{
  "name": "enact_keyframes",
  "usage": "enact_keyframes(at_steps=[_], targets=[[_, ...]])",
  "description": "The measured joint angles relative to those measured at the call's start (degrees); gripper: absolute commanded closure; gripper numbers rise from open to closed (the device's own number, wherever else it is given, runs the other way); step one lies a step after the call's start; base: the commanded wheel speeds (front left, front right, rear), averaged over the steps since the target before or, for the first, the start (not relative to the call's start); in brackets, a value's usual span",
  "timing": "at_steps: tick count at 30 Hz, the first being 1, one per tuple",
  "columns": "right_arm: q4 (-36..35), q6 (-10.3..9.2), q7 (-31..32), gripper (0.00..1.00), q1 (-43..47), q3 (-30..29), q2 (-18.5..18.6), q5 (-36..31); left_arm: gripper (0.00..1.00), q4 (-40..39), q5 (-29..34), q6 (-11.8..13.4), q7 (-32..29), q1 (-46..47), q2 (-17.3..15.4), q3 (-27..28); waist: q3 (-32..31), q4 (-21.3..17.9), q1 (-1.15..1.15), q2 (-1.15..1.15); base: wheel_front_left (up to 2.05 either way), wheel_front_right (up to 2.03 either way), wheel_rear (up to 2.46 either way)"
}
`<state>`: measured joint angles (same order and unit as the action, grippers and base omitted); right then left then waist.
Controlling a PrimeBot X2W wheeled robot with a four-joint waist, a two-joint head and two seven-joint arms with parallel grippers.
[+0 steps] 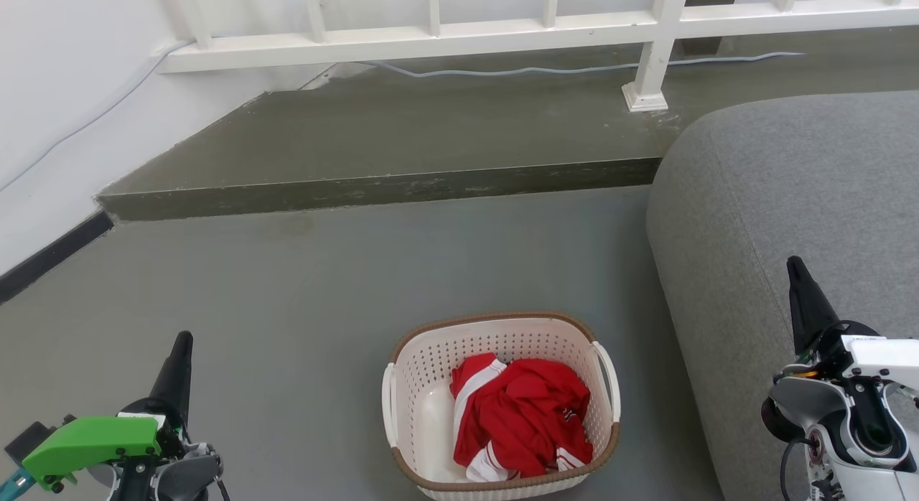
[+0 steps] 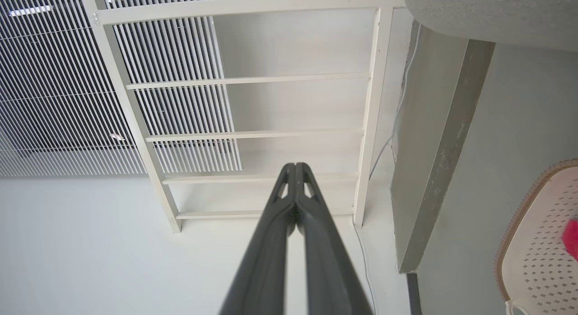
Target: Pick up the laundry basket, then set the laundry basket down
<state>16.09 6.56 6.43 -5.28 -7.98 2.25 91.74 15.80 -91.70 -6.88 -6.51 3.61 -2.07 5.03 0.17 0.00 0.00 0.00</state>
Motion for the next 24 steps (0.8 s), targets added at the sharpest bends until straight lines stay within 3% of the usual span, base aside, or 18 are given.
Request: enact_keyframes(at_steps=[24], targets=[[0.0, 0.0, 0.0, 1.0, 0.0, 0.0, 0.0, 0.0, 1.0, 0.0, 0.0, 0.0, 0.0, 0.0, 0.0, 0.0, 0.0, 0.0, 0.0, 0.0, 0.0, 0.0, 0.0]])
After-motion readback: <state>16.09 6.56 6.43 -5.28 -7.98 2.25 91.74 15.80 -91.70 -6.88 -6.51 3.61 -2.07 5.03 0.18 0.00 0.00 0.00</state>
